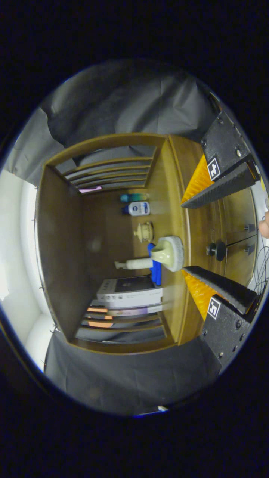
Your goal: Pull open the drawer, take out the items inside it, and place them on the countertop above the cabinet.
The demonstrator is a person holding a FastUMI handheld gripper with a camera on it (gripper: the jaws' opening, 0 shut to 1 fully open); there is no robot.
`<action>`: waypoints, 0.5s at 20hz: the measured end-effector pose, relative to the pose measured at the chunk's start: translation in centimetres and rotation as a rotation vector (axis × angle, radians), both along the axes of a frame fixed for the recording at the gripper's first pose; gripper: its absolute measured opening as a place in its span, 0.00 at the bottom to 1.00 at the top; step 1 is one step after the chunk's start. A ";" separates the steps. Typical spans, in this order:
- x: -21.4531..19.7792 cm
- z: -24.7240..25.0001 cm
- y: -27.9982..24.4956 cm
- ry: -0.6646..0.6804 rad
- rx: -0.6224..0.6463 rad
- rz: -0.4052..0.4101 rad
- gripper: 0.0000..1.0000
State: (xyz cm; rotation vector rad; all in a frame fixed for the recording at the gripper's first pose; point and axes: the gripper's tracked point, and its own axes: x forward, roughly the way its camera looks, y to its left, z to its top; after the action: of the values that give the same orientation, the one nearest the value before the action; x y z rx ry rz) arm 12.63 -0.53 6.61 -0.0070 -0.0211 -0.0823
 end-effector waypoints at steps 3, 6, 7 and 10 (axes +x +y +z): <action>-4.1 3.8 -1.1 -0.020 -0.013 -0.030 0.98; -7.9 5.9 -1.4 -0.046 -0.027 -0.041 0.98; -9.2 5.7 -1.6 -0.042 -0.035 -0.049 0.98; -13.0 4.3 -0.9 -0.025 -0.042 -0.033 0.98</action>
State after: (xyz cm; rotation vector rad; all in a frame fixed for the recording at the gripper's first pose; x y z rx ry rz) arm -0.39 -1.45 10.88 -0.0484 -0.0478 -0.1152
